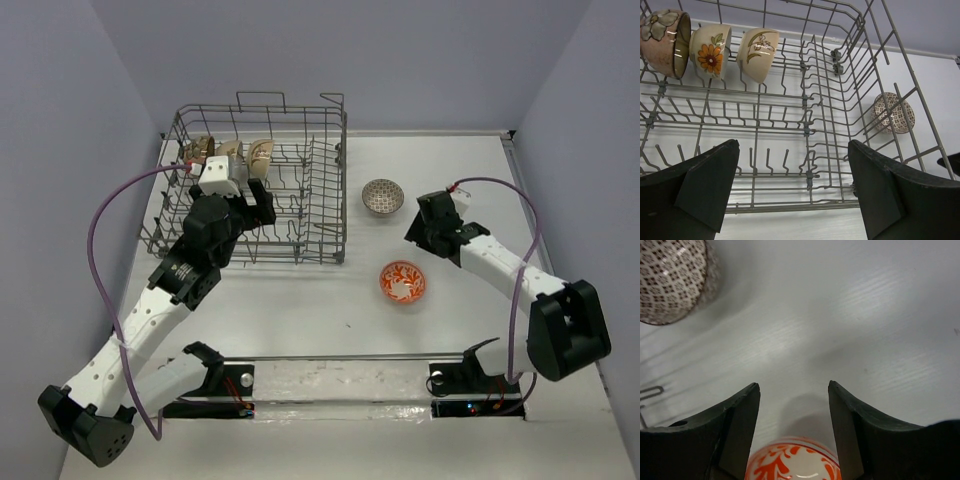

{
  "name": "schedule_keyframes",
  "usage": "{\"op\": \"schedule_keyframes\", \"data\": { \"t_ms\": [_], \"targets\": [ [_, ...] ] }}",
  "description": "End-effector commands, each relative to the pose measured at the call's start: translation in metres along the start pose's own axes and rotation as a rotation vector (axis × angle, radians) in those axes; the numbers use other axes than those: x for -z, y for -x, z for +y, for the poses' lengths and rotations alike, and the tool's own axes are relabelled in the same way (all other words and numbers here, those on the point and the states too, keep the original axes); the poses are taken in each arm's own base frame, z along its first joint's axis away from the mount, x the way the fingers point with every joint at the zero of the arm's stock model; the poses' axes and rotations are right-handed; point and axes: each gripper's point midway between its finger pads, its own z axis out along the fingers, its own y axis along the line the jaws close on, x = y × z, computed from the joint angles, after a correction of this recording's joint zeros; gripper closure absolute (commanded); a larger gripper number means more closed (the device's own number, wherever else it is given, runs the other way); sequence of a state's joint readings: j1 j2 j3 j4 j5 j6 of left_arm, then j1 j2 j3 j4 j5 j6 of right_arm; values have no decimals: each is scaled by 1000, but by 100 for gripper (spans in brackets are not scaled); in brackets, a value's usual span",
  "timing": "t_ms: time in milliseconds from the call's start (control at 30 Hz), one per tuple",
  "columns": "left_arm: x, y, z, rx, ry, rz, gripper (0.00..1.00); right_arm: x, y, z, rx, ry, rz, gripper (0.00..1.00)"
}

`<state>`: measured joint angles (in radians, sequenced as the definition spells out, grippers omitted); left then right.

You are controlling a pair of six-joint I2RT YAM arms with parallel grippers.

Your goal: Load the bowls into the dish rack

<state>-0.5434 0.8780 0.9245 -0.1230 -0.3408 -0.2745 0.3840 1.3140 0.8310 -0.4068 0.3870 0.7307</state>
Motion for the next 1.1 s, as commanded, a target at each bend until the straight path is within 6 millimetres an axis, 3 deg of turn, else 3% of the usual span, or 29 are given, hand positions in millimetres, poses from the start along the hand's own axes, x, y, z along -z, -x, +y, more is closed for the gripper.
{"op": "schedule_keyframes", "data": {
  "t_ms": [0, 33, 133, 333, 433, 767, 967, 1000, 1067],
  "targets": [
    [0, 12, -2, 26, -2, -52, 1, -6, 62, 56, -97, 127, -134, 38],
    [0, 12, -1, 25, 2, -53, 1, -19, 62, 58, -95, 113, -117, 38],
    [-1, 11, 0, 19, 10, -50, 1, -26, 79, 77, -119, 150, -129, 39],
    [-3, 8, -1, 18, 6, -43, 1, -58, 96, 93, -145, 159, -107, 39],
    [-4, 7, -1, 14, 9, -38, 1, -72, 94, 104, -137, 171, -80, 41],
    [-6, 4, 0, 6, 15, -31, 1, -111, 89, 112, -129, 154, -32, 46],
    [-6, 4, 1, 5, 19, -29, 1, -120, 82, 111, -125, 143, -12, 51],
    [-6, 4, 1, 6, 19, -31, 1, -121, 80, 110, -126, 141, -10, 56],
    [-6, 4, 1, 7, 19, -29, 1, -123, 79, 110, -123, 139, -5, 58]
  ]
}}
